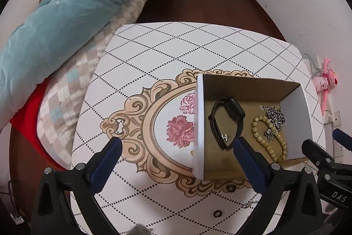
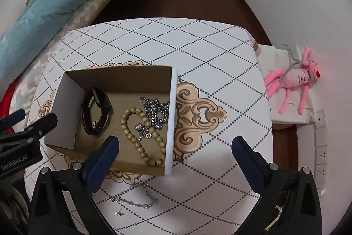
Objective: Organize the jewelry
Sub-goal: 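Open both tools and lift them away from the box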
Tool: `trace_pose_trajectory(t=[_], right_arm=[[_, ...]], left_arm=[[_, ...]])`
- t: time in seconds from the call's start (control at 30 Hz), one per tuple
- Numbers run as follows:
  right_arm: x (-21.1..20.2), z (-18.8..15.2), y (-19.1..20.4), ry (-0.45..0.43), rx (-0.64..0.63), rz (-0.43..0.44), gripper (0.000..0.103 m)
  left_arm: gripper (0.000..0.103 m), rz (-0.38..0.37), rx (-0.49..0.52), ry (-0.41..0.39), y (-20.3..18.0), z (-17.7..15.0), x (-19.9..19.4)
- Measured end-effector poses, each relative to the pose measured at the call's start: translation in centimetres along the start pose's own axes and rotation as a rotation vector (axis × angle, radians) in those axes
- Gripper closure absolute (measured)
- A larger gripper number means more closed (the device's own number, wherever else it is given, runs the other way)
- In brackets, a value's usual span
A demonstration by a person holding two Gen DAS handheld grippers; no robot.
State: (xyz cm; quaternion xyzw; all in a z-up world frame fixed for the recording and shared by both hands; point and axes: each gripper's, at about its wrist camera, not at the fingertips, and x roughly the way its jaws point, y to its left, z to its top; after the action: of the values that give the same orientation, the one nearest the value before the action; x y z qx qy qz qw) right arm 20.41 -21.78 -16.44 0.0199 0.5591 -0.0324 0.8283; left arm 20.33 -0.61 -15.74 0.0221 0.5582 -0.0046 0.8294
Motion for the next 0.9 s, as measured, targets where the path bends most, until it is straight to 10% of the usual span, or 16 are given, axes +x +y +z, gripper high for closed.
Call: trace_pose_trajectory(t=[0.9], right_arm=[[-15.7,-6.8,-0.1,-0.333,0.060,-0.055,0.000]], left_arm=[[0.000,-0.058,0.047,-0.277,-1.0,-6.0,-14.3]])
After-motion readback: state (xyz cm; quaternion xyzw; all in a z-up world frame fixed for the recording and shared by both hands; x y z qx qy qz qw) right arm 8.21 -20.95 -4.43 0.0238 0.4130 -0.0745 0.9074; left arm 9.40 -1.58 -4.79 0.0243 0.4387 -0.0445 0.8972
